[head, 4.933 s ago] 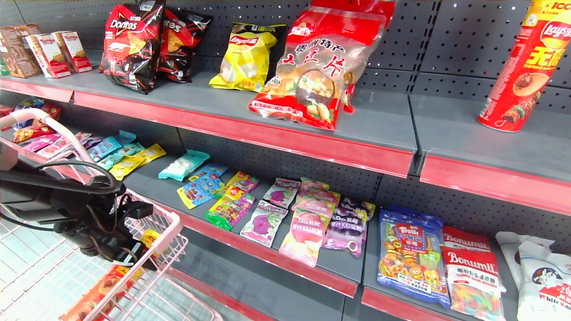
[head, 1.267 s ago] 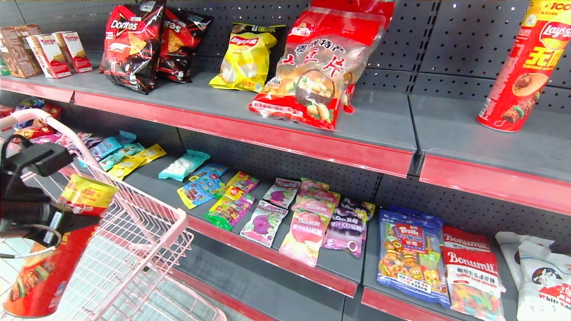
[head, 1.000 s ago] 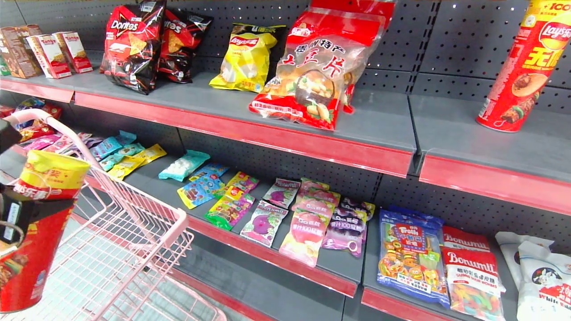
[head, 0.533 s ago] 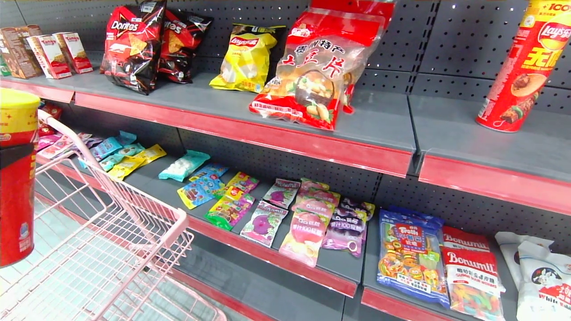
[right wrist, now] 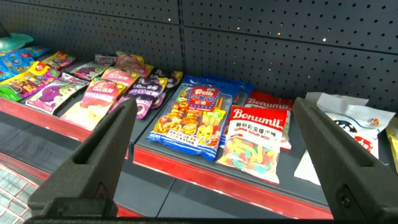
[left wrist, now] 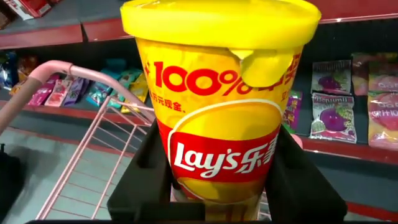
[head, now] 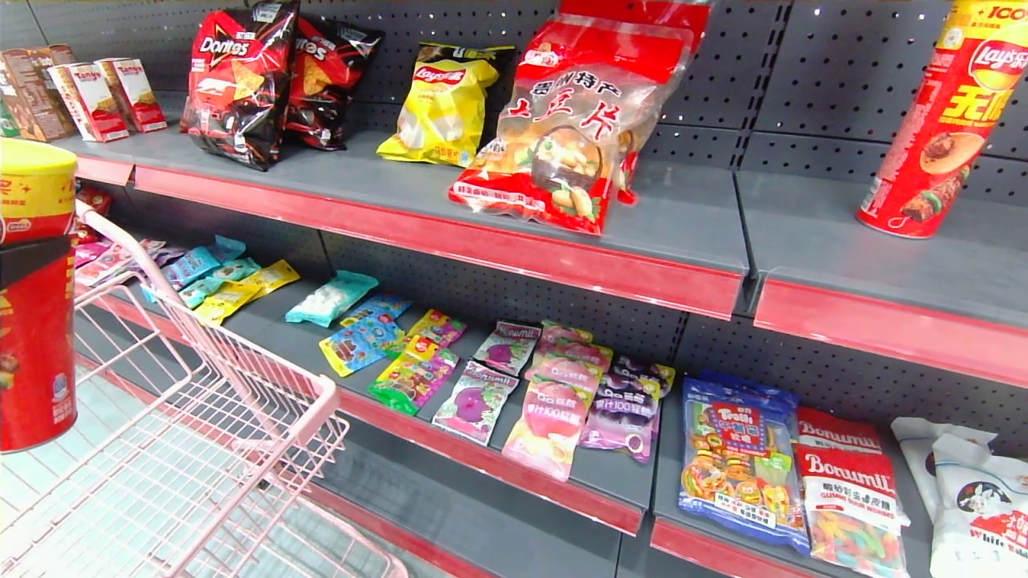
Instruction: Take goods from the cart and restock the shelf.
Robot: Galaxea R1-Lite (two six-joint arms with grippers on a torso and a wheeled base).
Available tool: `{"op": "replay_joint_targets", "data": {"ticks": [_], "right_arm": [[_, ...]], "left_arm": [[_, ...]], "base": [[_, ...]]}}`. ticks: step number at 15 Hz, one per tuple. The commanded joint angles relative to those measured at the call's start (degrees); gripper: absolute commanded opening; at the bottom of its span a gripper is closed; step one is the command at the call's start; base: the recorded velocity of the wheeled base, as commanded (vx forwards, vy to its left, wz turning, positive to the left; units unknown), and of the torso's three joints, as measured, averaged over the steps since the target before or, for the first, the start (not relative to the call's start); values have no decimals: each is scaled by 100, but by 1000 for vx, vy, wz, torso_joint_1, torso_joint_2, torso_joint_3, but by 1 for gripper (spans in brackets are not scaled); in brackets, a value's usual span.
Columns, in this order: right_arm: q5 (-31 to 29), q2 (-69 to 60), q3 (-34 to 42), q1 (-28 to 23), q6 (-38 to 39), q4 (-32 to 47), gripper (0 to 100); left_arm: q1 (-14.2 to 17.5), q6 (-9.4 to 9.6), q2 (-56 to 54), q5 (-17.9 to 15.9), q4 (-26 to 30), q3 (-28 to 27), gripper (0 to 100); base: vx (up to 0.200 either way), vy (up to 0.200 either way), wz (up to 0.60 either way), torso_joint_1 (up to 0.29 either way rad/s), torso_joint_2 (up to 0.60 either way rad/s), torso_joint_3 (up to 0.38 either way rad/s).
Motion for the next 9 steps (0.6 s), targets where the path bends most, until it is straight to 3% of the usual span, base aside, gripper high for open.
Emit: {"op": "replay_joint_targets", "data": {"ticks": [1,7,9], "right_arm": [[-2,5,0,0,1,0,100],[-2,5,0,0,-8,0,100],[-2,5,0,0,-8,0,100]], "left_arm": [[-57,-1,80,1,-5,1,0],[-119,8,80,-7,-5,1,0],[-136,8,80,-7,-5,1,0]], "base": [[0,0,0,0,0,0],[0,0,0,0,0,0],[0,0,0,115,-295,-176]]}}
